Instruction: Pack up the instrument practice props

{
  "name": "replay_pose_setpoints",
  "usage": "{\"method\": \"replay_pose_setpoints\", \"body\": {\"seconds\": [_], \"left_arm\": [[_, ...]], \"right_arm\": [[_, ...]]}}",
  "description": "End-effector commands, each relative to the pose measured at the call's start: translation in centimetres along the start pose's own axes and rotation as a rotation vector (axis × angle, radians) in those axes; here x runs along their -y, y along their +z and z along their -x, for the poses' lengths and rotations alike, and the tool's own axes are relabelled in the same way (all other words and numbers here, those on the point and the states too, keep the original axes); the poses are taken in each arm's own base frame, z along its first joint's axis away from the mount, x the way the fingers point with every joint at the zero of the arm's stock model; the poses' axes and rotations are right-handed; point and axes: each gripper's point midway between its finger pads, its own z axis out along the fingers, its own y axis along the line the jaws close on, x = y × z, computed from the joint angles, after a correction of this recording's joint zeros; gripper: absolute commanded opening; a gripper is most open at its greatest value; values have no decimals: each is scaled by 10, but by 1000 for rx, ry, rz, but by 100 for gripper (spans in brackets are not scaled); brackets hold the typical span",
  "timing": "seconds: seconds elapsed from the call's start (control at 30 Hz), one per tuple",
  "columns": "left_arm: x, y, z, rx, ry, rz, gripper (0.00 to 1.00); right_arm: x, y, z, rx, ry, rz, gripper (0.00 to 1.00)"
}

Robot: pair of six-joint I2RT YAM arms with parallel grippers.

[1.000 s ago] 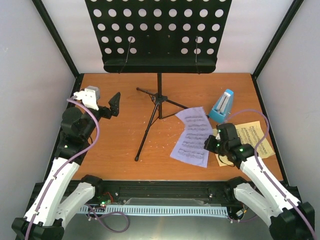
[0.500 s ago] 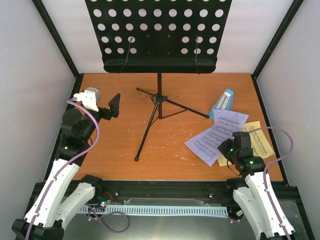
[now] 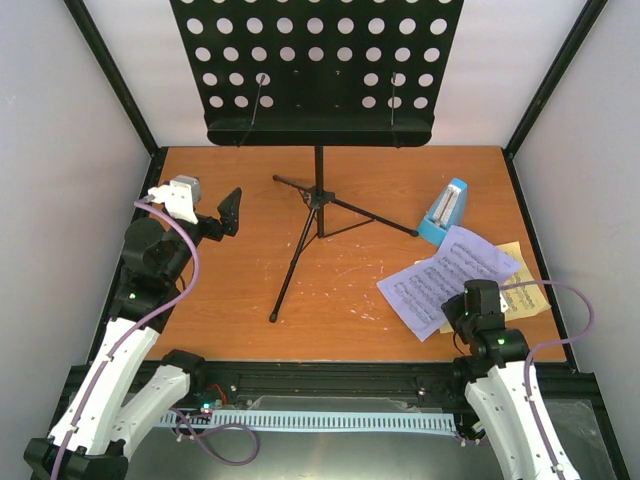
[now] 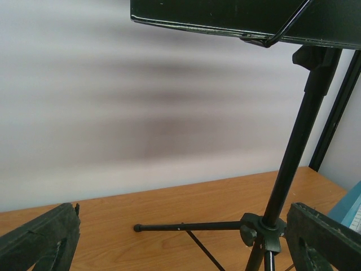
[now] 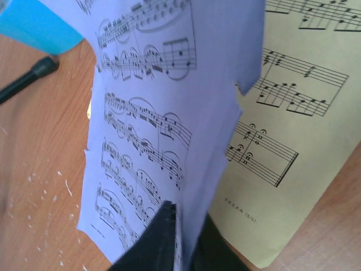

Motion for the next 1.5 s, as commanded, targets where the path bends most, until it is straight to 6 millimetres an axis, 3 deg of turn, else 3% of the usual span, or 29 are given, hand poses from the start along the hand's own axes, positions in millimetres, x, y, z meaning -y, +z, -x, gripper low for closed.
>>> {"method": "replay_pose_setpoints", "body": {"seconds": [0.0,0.07,0.17,0.23,0.43,0.6,0.73,0.87,1.0,1.13,1.23,1.47], "left_arm": [[1,-2,9,32,23,-8,100],[1,-2,9,31,24,-7,99],[1,0,7,25,24,-7,99],[1,1,6,20,25,-5,99],[0,3,2,8,24,-4,99],[-1,7,-1,-4,24,-3,99],[2,11,-3,-30,-34,-20,99],[25,14,-14,-101,-244,-150,98],[59,14,-53,-187,-516,-363,93],[80,24,-106,-315,-614,-475,89],[98,38,-136,-430,-582,-546,88],[122,71,-169,-559,-480,-651,81]], "right_arm": [[6,-2,9,57,17,-19,12],[3,-5,13,73,11,-8,22],[1,-8,16,92,5,-2,48],[0,-12,20,109,4,2,60],[-7,-37,39,204,16,27,81],[-20,-68,61,325,-9,89,84],[-60,-88,72,363,-124,231,89],[-104,-98,58,276,-287,390,97],[-133,-95,33,142,-410,519,100],[-145,-91,13,51,-498,602,100],[-145,-86,1,-4,-538,629,100],[-134,-77,-13,-44,-559,641,100]]}}
